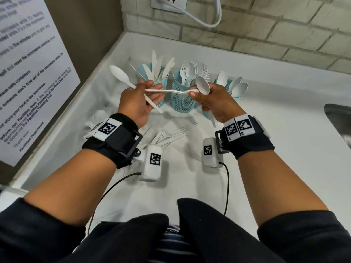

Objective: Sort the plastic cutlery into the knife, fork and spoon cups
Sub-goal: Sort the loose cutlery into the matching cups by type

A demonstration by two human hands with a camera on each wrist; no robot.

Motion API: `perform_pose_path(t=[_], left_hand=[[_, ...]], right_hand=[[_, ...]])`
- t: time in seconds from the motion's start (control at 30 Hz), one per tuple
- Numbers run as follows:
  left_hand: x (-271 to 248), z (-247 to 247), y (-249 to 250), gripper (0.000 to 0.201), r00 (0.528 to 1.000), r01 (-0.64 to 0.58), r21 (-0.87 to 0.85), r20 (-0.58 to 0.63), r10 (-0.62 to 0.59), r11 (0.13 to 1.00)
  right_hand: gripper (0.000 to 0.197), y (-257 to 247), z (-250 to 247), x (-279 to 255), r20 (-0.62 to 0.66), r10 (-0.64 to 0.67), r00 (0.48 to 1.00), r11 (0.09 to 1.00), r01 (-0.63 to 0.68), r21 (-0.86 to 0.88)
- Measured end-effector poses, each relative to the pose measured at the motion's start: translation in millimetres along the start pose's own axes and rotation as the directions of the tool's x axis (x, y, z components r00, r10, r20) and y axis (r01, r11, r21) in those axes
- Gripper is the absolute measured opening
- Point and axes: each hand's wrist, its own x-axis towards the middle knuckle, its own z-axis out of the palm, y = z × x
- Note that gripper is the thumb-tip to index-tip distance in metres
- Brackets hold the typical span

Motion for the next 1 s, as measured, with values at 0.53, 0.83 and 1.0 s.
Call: perform_pose_path(t=[0.53,0.83,1.0], left_hand=[[-18,2,-24,0.019,0.972,-0.002,0.197,0.231,-0.045,0.98],[-20,0,-20,0.037,0.903,0.142,0.424,0.314,-0.293,0.894],[-24,2,-20,0.047,0.812,0.202,0.504,0.392,-0.431,0.84]], right_hand=[[0.026,-1,25,9,0.022,0.137,0.99,0.687,-0.111,0.718],[0.041,-14,20,2,0.096,0.233,0.968,0.644,-0.227,0.73],[0.031,-22,28,-5,0.134,0.212,0.968,0.814,-0.251,0.524]])
